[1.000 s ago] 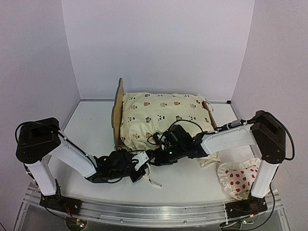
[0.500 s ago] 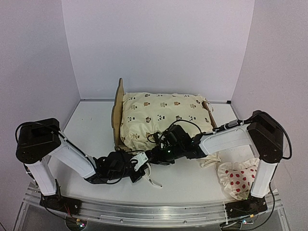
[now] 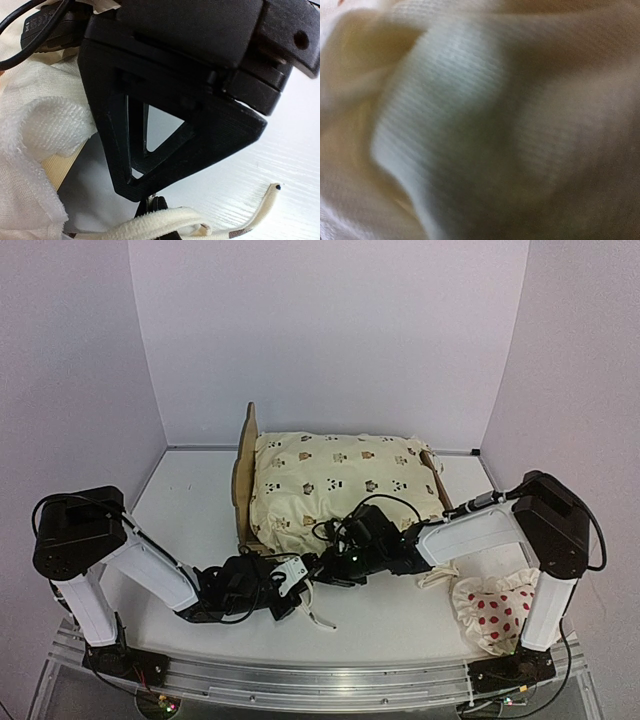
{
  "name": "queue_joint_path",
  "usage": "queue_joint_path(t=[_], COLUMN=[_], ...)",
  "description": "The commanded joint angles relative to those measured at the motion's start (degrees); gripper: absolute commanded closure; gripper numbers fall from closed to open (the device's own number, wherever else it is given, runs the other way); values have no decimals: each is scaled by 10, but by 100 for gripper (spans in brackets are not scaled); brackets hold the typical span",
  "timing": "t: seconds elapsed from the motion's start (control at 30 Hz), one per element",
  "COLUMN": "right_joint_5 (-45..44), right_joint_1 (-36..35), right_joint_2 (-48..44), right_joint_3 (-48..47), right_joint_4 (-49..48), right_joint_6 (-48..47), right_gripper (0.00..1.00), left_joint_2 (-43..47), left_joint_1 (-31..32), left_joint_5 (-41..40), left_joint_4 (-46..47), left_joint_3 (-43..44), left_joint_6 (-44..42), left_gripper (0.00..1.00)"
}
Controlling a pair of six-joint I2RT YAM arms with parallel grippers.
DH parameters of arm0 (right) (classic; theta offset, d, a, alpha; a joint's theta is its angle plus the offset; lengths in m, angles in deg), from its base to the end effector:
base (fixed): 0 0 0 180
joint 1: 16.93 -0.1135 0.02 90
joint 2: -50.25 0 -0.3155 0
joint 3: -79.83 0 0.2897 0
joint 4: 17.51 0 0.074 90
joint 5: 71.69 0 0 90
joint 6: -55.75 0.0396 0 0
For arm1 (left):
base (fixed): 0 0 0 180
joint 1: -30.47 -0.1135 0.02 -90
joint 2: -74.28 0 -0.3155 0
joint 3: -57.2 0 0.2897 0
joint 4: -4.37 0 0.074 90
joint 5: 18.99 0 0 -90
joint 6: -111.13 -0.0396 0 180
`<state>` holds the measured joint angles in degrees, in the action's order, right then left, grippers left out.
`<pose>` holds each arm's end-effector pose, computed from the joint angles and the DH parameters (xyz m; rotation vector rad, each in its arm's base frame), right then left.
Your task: Set up the pet bed
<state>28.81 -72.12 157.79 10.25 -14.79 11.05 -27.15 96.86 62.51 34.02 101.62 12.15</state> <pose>0.2391 0.3565 0.1625 -0.3241 2.5088 1.0405 0.1418 -0.3099 0.1277 1.1935 1.6985 -0.4709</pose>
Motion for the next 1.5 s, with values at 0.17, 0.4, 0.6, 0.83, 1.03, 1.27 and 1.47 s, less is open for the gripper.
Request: queue_joint_path(t=[0.17,0.4,0.6,0.83,1.03,1.27,1.47], right_joint_5=[19,37,42,42,28,22,22], right_joint_1=[-1,-2,-7,-14,-16,-18,-21], right_joint_2=[-12,-22,-32,-30,-42,-44,-39], right_joint_3=[2,8,12,13,27,37,33], right_joint_4=[-16,-34,-38,-40,-39,-39,-39], right_joint_6=[13,25,30,37,39,41,40], right_gripper=[73,70,73,80,75,76,80], left_joint_2=[1,-1,3,6,6,3,1], left_joint_1=[0,-1,0,0,0,0,0], left_joint_5=[1,0,1,0,-1,0,2], left_joint_4=[27,24,17,15,14,16,18], left_joint_3=[9,12,17,19,22,24,25], left_joint_6=[5,6,8,7,11,17,19], left_gripper=[100,100,100,100,100,100,100])
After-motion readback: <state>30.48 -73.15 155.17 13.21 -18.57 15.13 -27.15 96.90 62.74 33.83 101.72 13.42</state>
